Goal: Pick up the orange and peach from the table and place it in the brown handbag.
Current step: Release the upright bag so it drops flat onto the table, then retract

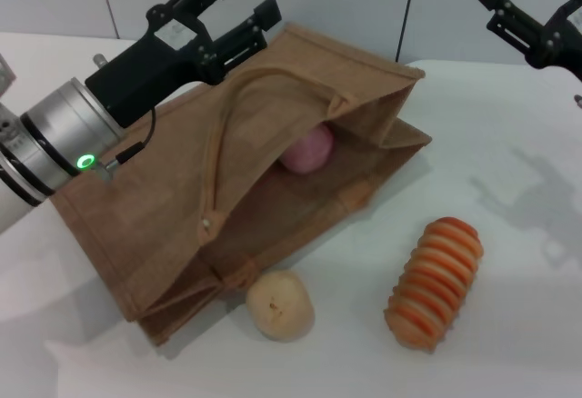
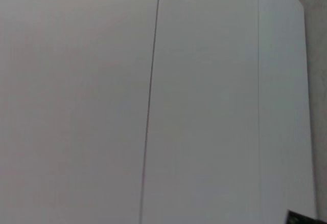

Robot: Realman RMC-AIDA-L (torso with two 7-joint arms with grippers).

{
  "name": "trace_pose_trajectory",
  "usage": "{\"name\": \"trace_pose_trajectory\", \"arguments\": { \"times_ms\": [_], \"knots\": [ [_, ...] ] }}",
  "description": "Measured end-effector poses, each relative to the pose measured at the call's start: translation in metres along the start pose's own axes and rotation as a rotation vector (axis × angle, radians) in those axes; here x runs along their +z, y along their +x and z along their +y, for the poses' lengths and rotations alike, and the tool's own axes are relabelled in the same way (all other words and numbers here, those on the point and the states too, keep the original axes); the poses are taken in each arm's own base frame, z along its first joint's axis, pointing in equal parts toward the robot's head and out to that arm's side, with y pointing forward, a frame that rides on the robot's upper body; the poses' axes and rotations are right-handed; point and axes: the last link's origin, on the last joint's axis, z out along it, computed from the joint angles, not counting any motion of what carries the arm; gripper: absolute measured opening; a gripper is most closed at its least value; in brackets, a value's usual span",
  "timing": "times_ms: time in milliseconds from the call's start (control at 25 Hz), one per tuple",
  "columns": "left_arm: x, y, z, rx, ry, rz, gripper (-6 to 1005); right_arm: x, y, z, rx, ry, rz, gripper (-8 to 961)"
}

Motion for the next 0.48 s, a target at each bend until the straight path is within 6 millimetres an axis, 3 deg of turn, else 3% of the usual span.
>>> {"name": "trace_pose_trajectory", "arguments": {
  "times_ms": [120,480],
  "knots": [
    [-0.001,-0.001,0.001,0.03,0.055,0.046,781,0.0,0.0,-0.002,-0.005,0.011,0.003,879],
    [-0.024,-0.011,-0.014,0.085,0.437,0.158,781,-0.015,0.015,-0.017,-0.11,0.188,0.051,876]
  ]
}}
